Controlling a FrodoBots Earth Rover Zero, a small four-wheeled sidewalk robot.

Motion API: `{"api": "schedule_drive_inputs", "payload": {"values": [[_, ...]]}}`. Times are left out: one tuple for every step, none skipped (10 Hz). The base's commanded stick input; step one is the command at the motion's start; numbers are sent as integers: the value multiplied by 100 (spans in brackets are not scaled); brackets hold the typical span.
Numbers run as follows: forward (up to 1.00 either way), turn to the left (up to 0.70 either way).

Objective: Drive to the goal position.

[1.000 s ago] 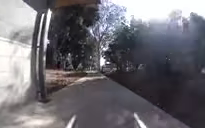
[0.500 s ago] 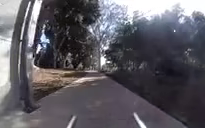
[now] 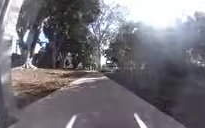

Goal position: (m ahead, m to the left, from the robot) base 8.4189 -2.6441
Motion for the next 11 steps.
{"api": "schedule_drive_inputs", "payload": {"values": [[100,0],[100,0],[100,0],[100,0],[100,17],[100,35],[100,28],[100,12],[100,0],[100,0],[100,0]]}}
